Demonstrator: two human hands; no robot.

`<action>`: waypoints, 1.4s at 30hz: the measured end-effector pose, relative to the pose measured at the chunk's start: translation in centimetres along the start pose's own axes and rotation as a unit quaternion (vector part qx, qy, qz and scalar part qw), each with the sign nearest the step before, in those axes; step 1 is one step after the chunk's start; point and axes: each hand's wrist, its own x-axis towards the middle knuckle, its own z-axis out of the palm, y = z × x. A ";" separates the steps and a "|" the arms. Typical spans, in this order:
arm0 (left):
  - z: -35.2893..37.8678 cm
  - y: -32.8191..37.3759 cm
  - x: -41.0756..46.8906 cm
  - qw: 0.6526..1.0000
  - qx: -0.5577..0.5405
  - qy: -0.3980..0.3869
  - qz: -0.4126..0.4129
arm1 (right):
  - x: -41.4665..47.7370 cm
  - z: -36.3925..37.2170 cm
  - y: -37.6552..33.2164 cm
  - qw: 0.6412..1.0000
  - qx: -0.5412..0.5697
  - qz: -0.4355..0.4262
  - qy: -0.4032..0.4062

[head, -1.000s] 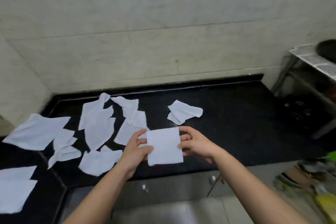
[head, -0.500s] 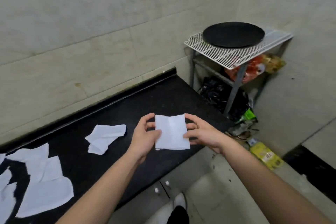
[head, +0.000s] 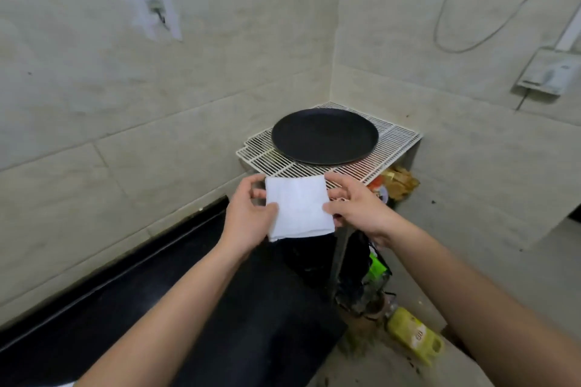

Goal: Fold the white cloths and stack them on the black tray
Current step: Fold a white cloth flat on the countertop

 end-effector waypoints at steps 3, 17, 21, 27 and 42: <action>3.0 2.0 4.5 1.000 0.004 -0.012 -0.003 | 3.0 -3.7 -1.3 0.999 -0.027 -0.020 0.032; 15.5 1.7 22.1 0.978 -0.068 0.112 -0.164 | 25.8 -16.3 -2.6 0.996 -0.054 0.028 -0.071; 17.2 1.4 25.7 0.965 -0.063 0.179 -0.181 | 31.8 -17.1 -3.1 0.991 -0.070 0.027 -0.108; 18.3 0.1 29.1 0.948 -0.027 0.247 -0.200 | 37.5 -16.6 -2.6 0.983 -0.099 0.040 -0.148; 19.5 -2.0 27.8 0.915 0.349 0.130 -0.154 | 38.4 -18.2 0.3 0.811 -0.483 -0.210 -0.253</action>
